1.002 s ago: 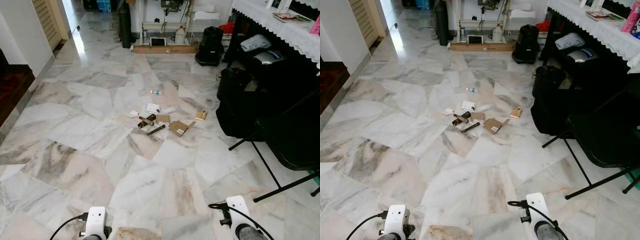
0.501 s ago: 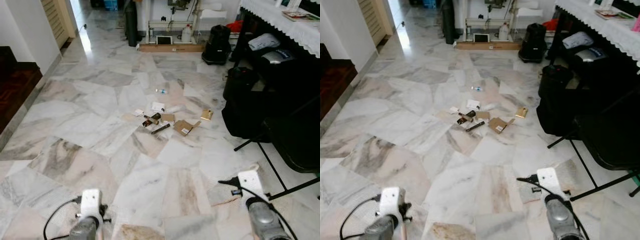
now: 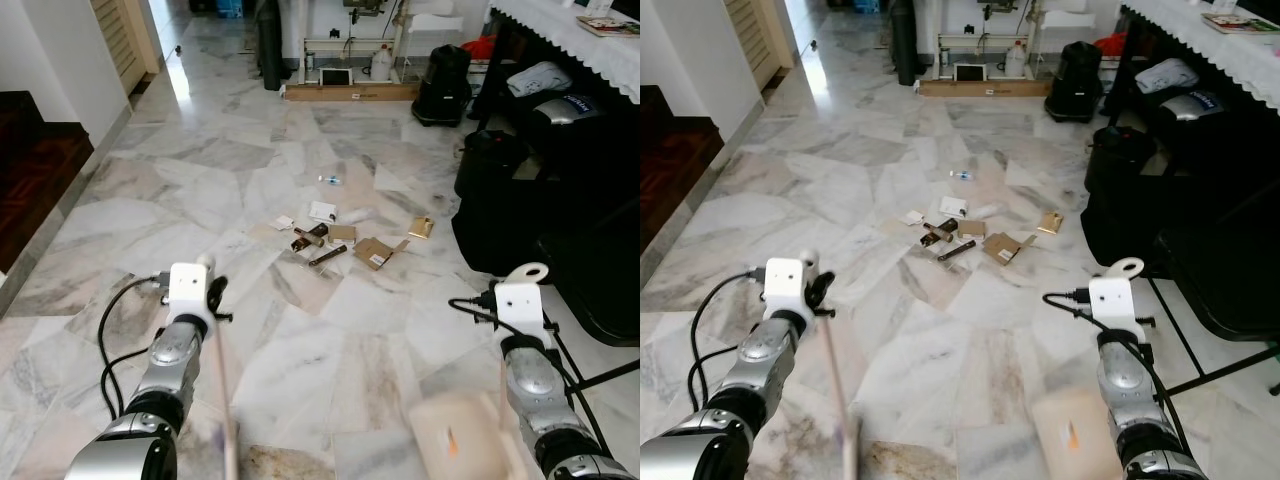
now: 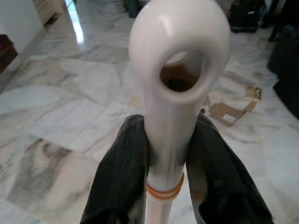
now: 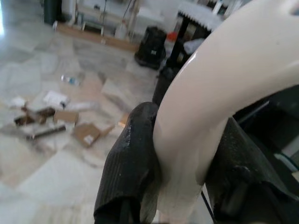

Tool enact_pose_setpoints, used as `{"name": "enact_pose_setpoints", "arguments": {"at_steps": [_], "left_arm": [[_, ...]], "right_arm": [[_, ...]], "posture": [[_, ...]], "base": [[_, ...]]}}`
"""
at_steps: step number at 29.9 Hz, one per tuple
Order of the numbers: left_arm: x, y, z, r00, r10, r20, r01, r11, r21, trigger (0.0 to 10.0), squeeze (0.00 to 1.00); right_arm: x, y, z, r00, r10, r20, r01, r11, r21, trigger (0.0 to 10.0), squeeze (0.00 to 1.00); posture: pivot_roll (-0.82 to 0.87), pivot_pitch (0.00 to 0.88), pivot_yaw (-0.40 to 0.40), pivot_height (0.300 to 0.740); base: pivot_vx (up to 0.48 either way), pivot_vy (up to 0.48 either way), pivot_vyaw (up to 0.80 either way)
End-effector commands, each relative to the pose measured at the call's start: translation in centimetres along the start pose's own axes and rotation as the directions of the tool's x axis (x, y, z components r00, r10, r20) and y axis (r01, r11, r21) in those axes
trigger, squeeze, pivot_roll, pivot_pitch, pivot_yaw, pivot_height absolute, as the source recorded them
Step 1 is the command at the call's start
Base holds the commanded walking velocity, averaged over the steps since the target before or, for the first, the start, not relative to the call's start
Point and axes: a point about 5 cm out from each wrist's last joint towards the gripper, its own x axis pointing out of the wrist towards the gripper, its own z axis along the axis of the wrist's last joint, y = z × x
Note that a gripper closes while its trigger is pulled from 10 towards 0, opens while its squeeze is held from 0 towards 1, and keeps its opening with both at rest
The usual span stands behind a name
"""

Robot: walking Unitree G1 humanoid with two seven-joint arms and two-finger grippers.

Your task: Sweep floor

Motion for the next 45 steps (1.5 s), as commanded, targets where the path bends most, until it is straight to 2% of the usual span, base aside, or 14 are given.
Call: {"name": "enact_pose_setpoints", "arguments": {"at_steps": [1, 2, 7, 15, 24, 45], "left_arm": [[0.2, -0.6, 0.5, 0.999, -0.033, 0.021, 0.033, 0.999, -0.009, 10.0, 0.00], [0.3, -1.3, 0.9, 0.997, -0.063, 0.047, 0.064, 0.998, -0.010, 10.0, 0.00], [0.0, -1.7, 1.0, 0.994, -0.058, 0.088, 0.061, 0.997, -0.038, 10.0, 0.00], [-0.1, -1.9, 1.0, 0.993, -0.065, 0.096, 0.069, 0.997, -0.042, 10.0, 0.00], [0.2, -2.1, 1.8, 0.990, -0.077, 0.121, 0.083, 0.995, -0.048, 10.0, 0.00], [-0.1, -2.4, 1.2, 0.991, -0.074, 0.107, 0.082, 0.994, -0.073, 10.0, 0.00]], "right_arm": [[0.4, -0.4, 0.8, 0.998, -0.044, 0.035, 0.043, 0.998, 0.039, 10.0, 0.00], [0.4, -0.4, 0.9, 0.997, -0.068, 0.030, 0.066, 0.994, 0.083, 10.0, 0.00], [-0.2, 0.1, 0.1, 0.995, -0.096, -0.015, 0.097, 0.971, 0.216, 10.0, 0.00], [-1.3, 1.1, -0.9, 0.995, -0.085, -0.044, 0.094, 0.961, 0.262, 10.0, 0.00], [-1.4, 1.8, -0.8, 0.997, -0.066, -0.039, 0.074, 0.953, 0.293, 10.0, 0.00], [-1.0, 2.5, 0.4, 1.000, -0.026, 0.013, 0.021, 0.948, 0.318, 10.0, 0.00]], "posture": [[-0.12, 0.000, 0.024, 0.740], [-0.12, 0.000, 0.026, 0.740], [-0.12, 0.000, 0.030, 0.740], [-0.13, 0.000, 0.047, 0.740], [-0.12, 0.000, 0.053, 0.740], [-0.13, 0.000, 0.059, 0.740]], "base": [[0.000, 0.000, 0.00], [0.000, 0.000, 0.00], [0.000, 0.000, 0.00], [0.000, 0.000, 0.00], [0.000, 0.000, 0.00], [0.286, 0.000, 0.00]]}}
